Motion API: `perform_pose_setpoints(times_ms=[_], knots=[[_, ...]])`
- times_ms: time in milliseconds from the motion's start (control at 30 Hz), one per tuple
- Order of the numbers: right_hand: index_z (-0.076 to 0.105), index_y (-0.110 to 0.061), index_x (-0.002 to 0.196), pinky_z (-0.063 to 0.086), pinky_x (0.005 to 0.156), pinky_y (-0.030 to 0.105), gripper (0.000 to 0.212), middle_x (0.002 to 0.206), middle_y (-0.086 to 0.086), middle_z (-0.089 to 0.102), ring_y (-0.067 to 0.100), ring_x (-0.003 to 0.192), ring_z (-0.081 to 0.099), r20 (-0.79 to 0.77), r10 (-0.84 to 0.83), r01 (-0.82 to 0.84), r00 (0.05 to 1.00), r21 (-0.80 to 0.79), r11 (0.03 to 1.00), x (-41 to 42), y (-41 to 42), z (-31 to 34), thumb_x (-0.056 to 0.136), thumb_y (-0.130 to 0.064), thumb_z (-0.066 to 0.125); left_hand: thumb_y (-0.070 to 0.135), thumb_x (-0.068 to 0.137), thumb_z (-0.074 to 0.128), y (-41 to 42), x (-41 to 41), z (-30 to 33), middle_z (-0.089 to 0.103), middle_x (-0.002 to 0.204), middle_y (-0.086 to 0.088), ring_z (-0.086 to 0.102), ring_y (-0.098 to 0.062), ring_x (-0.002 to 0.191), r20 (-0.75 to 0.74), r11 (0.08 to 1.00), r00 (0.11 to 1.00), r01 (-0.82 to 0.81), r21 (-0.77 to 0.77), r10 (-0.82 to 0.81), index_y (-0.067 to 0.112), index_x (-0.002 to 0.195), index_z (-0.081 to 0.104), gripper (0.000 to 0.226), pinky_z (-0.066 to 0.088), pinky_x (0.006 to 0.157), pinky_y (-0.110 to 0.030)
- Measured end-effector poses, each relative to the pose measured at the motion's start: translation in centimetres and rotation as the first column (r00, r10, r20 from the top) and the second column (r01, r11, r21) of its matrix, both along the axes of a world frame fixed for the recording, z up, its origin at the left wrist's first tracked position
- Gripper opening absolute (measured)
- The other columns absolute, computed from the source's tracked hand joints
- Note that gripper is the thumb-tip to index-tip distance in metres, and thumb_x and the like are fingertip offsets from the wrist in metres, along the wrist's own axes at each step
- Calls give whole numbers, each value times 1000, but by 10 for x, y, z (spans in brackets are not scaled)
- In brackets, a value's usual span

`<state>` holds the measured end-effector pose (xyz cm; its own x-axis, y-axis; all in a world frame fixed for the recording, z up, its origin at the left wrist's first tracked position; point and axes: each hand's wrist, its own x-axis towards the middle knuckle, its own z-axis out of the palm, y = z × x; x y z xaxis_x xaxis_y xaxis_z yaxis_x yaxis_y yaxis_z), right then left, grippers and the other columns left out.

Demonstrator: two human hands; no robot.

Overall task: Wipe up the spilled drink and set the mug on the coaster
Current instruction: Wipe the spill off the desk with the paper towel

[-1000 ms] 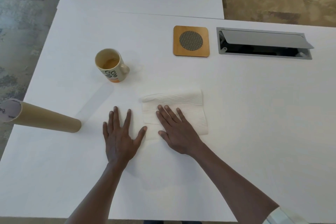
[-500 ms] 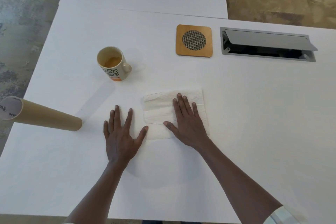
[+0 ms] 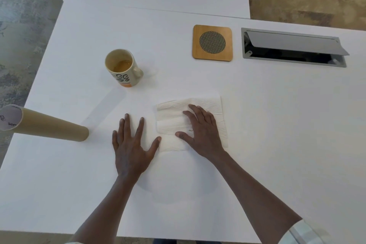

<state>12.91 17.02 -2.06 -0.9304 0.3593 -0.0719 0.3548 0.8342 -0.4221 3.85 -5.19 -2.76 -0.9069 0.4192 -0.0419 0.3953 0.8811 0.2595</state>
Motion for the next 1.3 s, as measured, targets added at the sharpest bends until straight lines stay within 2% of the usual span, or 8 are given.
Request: perform_pose_setpoints(times_ms=[233,367,500,633,800,1000,1133,1300], knots=[[49,-31,116,35,103,39,39,138,-11,44,17,126,40,-83,-38,40,996,25,999,2,-12,-1,89,-58,53,79,87,37,0,0,0,12,171,-9,10,-25,158,-7,1000,1000,0,6,0,32,155,33,83,16,124,-51],[50,-33,125,34,104,39,37,140,-7,45,19,127,40,-70,-35,38,997,36,999,2,-14,2,91,-47,52,79,86,38,-1,-1,-1,12,170,-9,10,-24,158,-10,1000,1000,-7,9,7,32,155,33,83,16,125,-51],[47,-39,133,40,95,41,45,138,-2,48,23,119,46,-61,115,-102,992,178,979,3,-4,8,90,-23,49,80,86,37,0,-1,-2,13,170,-9,10,-24,158,-20,1000,1000,-5,12,5,32,155,34,83,16,124,-50],[63,-33,109,44,79,36,38,127,-1,58,25,99,55,-108,188,-156,976,255,954,5,-1,5,83,-8,55,78,85,41,-1,0,-2,13,170,-9,11,-25,158,-16,1000,1000,-7,4,7,33,154,33,83,16,124,-50],[72,-28,87,46,78,35,28,118,-7,69,22,91,61,-252,61,-20,966,164,986,7,-7,1,80,-2,65,80,82,43,0,-1,-1,12,170,-9,10,-25,158,-1,1000,1000,-9,15,9,34,154,32,87,14,124,-49],[73,-14,90,43,100,42,19,132,3,64,25,118,59,-316,-114,95,942,-76,993,13,-29,4,82,-13,56,74,85,42,-2,0,-1,10,171,-9,10,-26,158,9,1000,1000,-1,6,1,33,155,32,82,15,124,-51],[61,-12,93,34,112,39,26,152,9,42,26,136,42,-233,-241,192,942,-216,957,11,-45,0,88,-37,65,75,87,39,-2,-1,-2,9,171,-9,9,-26,158,9,1000,1000,6,-3,-6,33,156,30,82,16,124,-51],[53,-10,118,38,111,40,31,164,12,13,22,148,25,-193,-331,268,924,-290,919,6,-48,-3,94,-29,61,80,86,37,-2,-1,-4,10,171,-8,8,-24,158,2,1000,1000,0,12,0,34,156,28,85,15,125,-50]])
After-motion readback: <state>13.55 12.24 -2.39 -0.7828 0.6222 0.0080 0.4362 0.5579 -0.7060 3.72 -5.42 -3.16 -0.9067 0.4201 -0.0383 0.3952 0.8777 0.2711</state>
